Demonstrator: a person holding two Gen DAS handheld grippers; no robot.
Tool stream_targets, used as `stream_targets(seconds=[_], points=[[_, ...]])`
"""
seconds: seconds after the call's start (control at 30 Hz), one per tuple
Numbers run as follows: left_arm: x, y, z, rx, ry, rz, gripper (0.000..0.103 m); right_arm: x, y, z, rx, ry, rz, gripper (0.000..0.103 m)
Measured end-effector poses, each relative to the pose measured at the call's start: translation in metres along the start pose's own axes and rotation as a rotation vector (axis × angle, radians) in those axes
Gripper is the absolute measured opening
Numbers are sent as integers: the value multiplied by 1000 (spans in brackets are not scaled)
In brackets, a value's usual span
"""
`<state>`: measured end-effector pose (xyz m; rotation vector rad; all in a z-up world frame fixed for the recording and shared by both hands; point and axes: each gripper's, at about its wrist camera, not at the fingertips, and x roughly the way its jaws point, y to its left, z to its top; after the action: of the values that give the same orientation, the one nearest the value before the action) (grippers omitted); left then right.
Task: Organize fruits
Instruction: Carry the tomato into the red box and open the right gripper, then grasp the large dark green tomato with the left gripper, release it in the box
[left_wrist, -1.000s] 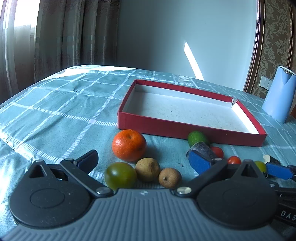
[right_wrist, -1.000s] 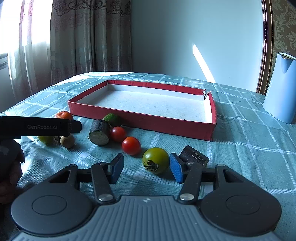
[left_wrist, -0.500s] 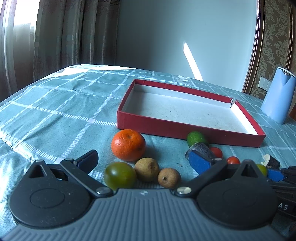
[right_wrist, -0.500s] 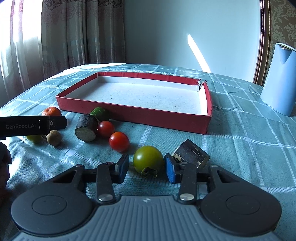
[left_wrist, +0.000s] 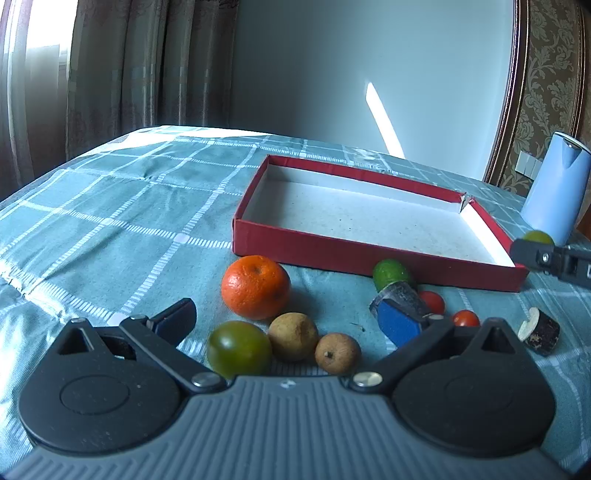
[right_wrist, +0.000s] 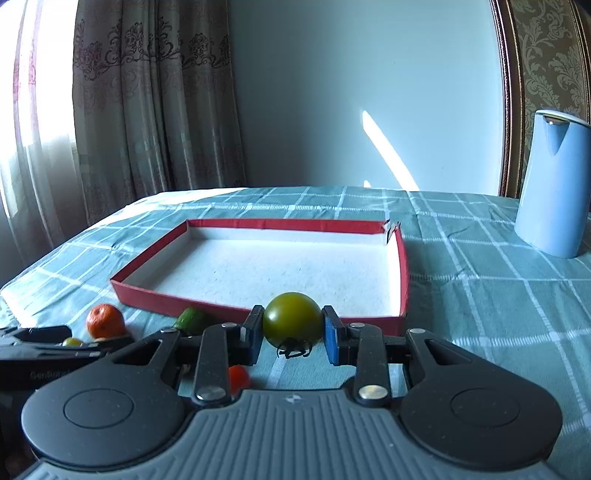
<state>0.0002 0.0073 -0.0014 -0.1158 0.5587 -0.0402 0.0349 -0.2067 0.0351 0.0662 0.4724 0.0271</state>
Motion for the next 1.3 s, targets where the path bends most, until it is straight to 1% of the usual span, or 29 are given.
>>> stream_targets(seconds=[0.07, 0.17, 0.23, 0.33, 0.4, 0.47, 0.5, 0.53, 0.6, 0.67, 0.73, 0.83, 0.93, 1.0, 1.03, 1.07, 1.1, 1.17, 1.23, 1.3], points=[[0, 0, 0, 1, 0, -1, 103, 16, -6, 11, -2, -1, -29, 32], [0, 0, 0, 0, -2, -2, 103, 42, -19, 17, 30, 36, -48, 32], [0, 0, 0, 1, 0, -3, 103, 58, -25, 16, 33, 50, -82, 32], [0, 0, 0, 3, 3, -6, 103, 74, -34, 10, 58, 87, -97, 33], [0, 0, 0, 3, 4, -7, 103, 81, -34, 6, 46, 117, -104, 33], [-1, 0, 0, 2, 1, -5, 103, 85, -31, 4, 22, 144, -116, 37], [-1, 0, 0, 0, -2, -3, 103, 83, -29, 3, 7, 134, -121, 43], [-2, 1, -1, -2, -6, 1, 103, 81, -27, 3, -7, 118, -126, 56], [-8, 5, -2, -11, -28, -15, 103, 74, -25, 4, -15, 75, -124, 73], [-14, 9, -3, -12, -41, -63, 103, 66, -25, 6, -11, 30, -132, 75], [-23, 14, -6, -2, -56, -71, 103, 58, -27, 9, -12, -25, -147, 75], [-40, 19, -15, 59, -97, -108, 103, 48, -34, 13, 32, -67, -127, 75], [-48, 17, -22, 125, -124, -109, 103, 42, -39, 17, 71, -91, -104, 75], [-48, 16, -23, 129, -122, -95, 103, 40, -40, 17, 77, -99, -100, 75], [-48, 15, -22, 125, -118, -87, 102, 39, -41, 17, 77, -102, -99, 75], [-46, 15, -22, 126, -106, -81, 97, 38, -41, 17, 77, -104, -98, 75], [-43, 15, -21, 126, -88, -82, 89, 38, -41, 17, 79, -106, -99, 75], [-35, 18, -20, 109, -30, -94, 82, 37, -41, 16, 81, -111, -98, 75], [-30, 23, -19, 78, 1, -93, 79, 36, -42, 16, 84, -114, -96, 75], [-29, 28, -19, 47, 9, -98, 74, 33, -43, 16, 89, -120, -94, 75]])
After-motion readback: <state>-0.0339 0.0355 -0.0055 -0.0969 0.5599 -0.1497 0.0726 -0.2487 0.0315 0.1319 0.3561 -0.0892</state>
